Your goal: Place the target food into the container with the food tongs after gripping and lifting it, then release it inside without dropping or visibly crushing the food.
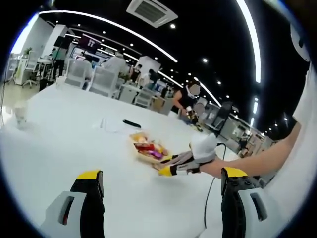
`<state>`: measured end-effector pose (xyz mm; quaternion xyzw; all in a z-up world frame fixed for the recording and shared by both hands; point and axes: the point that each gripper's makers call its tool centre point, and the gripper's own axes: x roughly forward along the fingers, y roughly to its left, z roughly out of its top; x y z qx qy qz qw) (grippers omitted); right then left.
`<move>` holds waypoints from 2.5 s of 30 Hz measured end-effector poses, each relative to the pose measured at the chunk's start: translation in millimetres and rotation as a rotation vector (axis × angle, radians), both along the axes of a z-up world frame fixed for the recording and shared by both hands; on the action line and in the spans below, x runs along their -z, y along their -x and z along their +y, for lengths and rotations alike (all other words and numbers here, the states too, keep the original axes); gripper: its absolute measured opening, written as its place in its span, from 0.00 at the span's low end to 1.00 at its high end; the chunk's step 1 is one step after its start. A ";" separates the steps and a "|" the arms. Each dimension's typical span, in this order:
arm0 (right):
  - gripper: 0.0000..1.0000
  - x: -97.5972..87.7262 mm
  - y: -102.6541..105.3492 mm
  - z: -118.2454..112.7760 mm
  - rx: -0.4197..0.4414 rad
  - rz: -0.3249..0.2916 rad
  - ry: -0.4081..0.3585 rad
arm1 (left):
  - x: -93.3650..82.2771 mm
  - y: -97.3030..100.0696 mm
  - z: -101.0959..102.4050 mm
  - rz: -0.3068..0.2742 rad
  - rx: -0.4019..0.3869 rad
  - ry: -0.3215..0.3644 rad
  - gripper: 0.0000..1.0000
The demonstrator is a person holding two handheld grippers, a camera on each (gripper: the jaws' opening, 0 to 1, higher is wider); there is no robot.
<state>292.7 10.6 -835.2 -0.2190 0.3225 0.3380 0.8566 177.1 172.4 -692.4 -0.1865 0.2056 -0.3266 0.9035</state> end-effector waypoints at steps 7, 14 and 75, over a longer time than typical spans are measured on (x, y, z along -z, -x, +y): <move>0.29 -2.2 -3.1 1.7 -0.021 -0.024 -0.003 | 1.9 -1.5 -3.4 0.014 0.016 -0.001 0.99; 0.29 -1.0 -7.8 8.5 -0.058 -0.043 0.007 | 1.5 -5.6 -6.7 0.014 0.031 0.001 0.99; 0.27 10.4 -6.6 31.4 -0.101 0.126 -0.034 | 9.6 2.9 27.5 0.010 -0.093 0.062 0.99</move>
